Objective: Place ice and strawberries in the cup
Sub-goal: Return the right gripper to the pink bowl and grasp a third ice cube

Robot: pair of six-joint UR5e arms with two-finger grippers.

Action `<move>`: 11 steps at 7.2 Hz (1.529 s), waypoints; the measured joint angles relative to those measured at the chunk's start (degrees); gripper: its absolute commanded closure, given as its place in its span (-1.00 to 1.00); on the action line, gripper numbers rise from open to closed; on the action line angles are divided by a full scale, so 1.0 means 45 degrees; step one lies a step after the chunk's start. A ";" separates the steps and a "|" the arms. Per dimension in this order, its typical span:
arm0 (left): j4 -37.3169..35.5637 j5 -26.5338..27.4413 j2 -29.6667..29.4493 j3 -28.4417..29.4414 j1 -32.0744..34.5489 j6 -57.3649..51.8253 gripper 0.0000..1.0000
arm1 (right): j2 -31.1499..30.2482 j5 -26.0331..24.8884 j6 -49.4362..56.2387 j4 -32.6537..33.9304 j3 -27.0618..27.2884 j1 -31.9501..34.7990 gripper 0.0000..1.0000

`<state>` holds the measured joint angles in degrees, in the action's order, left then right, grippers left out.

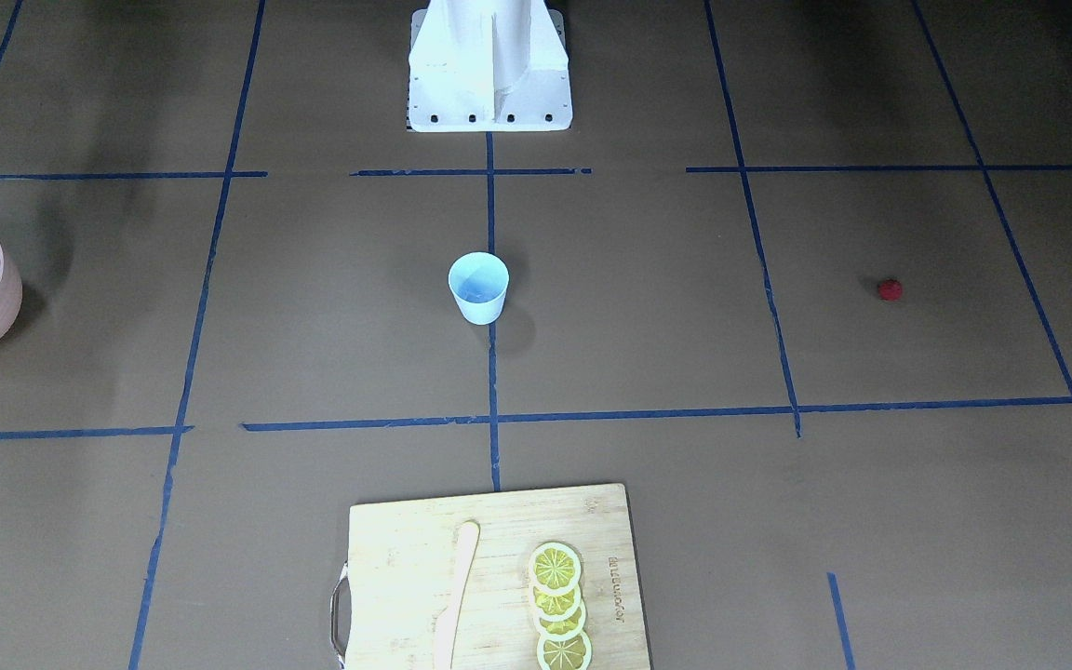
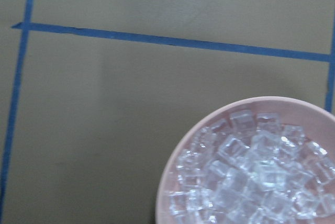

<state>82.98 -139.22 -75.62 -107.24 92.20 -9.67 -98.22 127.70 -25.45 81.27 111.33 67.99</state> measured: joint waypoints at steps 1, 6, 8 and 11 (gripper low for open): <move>-0.0016 0.0001 0.0123 -0.0145 0.0000 0.0004 -1.00 | 0.0008 -0.0023 0.0378 -0.0020 -0.0632 0.0383 -0.96; -0.0052 -0.0004 0.0329 -0.0412 0.0000 0.0005 -1.00 | 0.0755 0.0245 -0.1336 -0.0708 -0.2906 0.0560 -0.91; -0.0051 -0.0004 0.0337 -0.0436 0.0000 0.0001 -1.00 | 0.1013 0.0714 -0.1582 -0.1485 -0.3709 0.0556 -0.86; -0.0055 0.0000 0.0340 -0.0476 0.0000 0.0007 -1.00 | 0.0970 0.1133 -0.1632 -0.1648 -0.3830 0.0555 -0.65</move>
<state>82.73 -139.22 -74.09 -109.38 92.20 -9.63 -93.85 132.80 -32.80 73.86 94.09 70.49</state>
